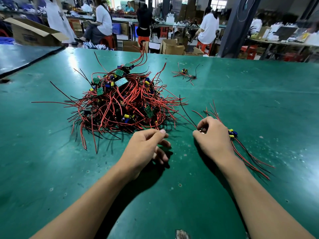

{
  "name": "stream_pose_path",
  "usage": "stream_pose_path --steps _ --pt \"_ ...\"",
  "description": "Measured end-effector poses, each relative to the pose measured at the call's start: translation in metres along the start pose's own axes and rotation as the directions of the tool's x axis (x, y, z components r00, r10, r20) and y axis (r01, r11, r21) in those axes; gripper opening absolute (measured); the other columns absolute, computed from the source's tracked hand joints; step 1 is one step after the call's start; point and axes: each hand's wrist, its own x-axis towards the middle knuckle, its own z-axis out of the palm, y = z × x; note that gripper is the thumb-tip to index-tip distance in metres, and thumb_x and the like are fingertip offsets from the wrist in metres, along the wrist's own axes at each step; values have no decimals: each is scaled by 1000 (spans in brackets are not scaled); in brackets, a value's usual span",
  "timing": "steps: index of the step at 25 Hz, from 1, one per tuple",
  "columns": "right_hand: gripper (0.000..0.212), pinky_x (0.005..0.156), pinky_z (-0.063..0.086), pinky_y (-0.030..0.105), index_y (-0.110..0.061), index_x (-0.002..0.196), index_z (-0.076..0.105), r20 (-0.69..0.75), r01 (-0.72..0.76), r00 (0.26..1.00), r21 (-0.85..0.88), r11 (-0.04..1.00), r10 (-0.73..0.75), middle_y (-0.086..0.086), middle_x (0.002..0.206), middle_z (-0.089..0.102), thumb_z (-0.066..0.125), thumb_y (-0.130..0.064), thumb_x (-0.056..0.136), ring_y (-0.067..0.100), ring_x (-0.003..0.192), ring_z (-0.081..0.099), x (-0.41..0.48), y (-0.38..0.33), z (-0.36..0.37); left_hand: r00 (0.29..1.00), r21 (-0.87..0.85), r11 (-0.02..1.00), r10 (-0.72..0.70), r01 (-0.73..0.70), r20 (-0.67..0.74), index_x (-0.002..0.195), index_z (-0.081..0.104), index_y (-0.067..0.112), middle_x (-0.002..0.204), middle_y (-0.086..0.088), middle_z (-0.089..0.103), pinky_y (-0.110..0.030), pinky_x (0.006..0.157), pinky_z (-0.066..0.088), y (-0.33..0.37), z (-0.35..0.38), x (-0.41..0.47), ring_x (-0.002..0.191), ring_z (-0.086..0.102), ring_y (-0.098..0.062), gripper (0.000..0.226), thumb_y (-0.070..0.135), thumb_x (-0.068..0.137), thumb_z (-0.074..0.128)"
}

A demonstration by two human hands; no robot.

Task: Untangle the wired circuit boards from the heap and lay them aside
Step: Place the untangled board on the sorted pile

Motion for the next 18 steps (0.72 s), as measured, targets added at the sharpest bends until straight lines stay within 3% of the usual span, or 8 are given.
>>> stream_pose_path --steps 2,5,9,12,14,18 --pt "14 80 47 36 -23 90 60 -12 -42 999 -109 993 41 5 101 61 69 -19 81 27 92 58 2 8 -4 996 90 995 53 -46 -69 90 67 4 70 -7 69 -20 37 36 -1 -2 -1 41 53 -22 22 20 99 54" --pt "23 86 44 37 -23 100 63 -25 -8 1000 -232 973 2 7 109 59 75 -31 82 30 104 56 -1 7 -5 959 256 958 185 -127 -215 80 66 8 56 -8 62 -20 40 35 -1 -5 -1 38 49 -20 23 24 95 61" --pt "26 93 49 39 -21 107 67 67 203 978 -80 976 -198 2 107 58 73 -35 87 24 101 59 -12 -8 6 868 439 888 321 -137 -378 77 61 11 54 -3 52 -36 53 47 -2 -12 3 48 46 -16 23 29 88 70" --pt "28 98 46 40 -20 112 70 225 289 937 -63 955 -268 2 110 59 69 -37 90 23 107 58 -16 -12 16 853 415 903 300 -109 -427 83 59 11 56 -2 49 -43 61 52 -4 -16 9 52 45 -18 22 28 85 73" --pt "36 105 41 39 -19 121 68 230 280 943 -152 948 -242 5 120 60 67 -41 92 26 118 53 -11 -7 13 868 449 889 287 -84 -406 86 59 18 56 0 54 -39 58 50 -5 -17 10 51 50 -17 19 30 84 73" --pt "52 111 36 40 -18 137 60 225 230 958 -234 945 -177 8 137 56 65 -44 93 28 130 46 -2 3 4 864 583 809 344 -74 -368 84 62 24 52 6 57 -15 48 40 -6 -18 11 45 50 0 14 34 85 71"
